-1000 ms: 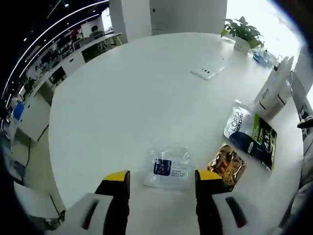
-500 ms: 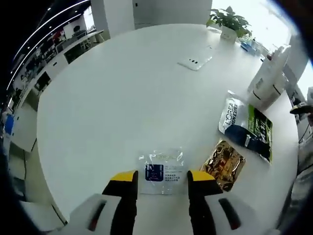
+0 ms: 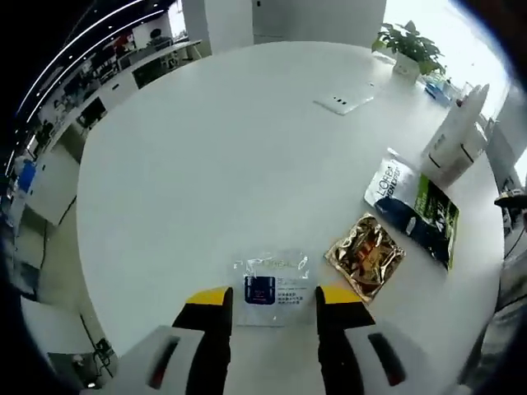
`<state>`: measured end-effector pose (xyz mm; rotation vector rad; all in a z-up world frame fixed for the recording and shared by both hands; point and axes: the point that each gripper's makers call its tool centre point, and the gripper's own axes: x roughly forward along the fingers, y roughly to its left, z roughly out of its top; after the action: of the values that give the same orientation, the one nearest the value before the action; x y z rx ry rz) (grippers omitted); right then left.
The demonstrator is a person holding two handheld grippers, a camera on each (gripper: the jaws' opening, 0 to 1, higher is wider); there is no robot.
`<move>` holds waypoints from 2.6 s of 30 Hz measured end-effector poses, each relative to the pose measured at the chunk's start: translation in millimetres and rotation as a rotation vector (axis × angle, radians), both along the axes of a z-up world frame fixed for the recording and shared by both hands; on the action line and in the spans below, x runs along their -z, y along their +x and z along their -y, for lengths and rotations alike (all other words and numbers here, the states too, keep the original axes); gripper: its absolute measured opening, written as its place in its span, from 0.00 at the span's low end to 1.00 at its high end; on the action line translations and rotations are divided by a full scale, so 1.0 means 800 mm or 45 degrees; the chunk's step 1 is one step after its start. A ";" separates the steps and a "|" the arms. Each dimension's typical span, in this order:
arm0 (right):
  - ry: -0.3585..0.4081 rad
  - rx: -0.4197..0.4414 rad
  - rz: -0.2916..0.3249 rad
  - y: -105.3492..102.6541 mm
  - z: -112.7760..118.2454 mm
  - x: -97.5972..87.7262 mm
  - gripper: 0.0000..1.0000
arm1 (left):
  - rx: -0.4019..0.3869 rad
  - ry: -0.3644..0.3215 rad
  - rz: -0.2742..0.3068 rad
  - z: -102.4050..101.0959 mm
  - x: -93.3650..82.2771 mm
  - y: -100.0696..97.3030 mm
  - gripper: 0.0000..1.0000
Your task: Arrange the skincare products in the storage area until every visible bottle or jar stands upright without overlapping.
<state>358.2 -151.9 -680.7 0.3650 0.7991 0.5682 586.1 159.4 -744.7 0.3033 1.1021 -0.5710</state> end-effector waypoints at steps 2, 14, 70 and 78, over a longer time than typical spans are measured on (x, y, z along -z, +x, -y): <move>0.010 -0.038 0.020 -0.001 -0.009 -0.005 0.93 | -0.073 -0.062 -0.005 0.001 -0.009 -0.031 0.41; 0.001 -0.224 0.140 -0.010 -0.029 -0.042 0.93 | -0.056 -0.098 0.047 0.019 -0.051 -0.170 0.41; 0.566 -0.209 -0.279 -0.073 -0.155 -0.081 0.59 | 0.003 -0.509 0.230 0.188 -0.155 -0.365 0.42; 0.636 -0.151 -0.338 -0.078 -0.145 -0.079 0.39 | 0.191 -0.460 0.224 0.224 -0.155 -0.379 0.42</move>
<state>295.6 -36.0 -617.8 0.8693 0.9334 0.8433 283.1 -19.9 -621.0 0.1186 0.7926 -0.8472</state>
